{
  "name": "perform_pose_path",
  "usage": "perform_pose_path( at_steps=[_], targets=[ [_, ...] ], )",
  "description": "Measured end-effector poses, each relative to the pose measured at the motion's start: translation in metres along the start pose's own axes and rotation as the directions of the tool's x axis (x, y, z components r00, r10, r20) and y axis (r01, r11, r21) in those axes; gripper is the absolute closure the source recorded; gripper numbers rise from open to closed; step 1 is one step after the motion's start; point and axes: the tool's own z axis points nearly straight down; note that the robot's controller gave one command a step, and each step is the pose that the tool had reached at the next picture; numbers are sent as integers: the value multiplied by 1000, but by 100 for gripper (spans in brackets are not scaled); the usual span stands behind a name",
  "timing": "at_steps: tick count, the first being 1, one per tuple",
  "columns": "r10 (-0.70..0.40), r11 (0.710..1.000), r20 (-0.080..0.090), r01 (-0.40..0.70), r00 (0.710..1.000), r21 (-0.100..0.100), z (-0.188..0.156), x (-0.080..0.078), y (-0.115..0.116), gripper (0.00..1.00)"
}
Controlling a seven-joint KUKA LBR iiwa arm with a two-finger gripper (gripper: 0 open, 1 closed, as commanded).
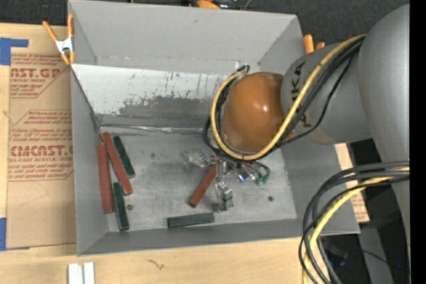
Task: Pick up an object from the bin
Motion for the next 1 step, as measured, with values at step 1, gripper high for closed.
perform_pose_path(
  at_steps=[1],
  targets=[
    [1, 1000, 1, -1, 1000, 0, -1, 0, 0, 100]
  ],
)
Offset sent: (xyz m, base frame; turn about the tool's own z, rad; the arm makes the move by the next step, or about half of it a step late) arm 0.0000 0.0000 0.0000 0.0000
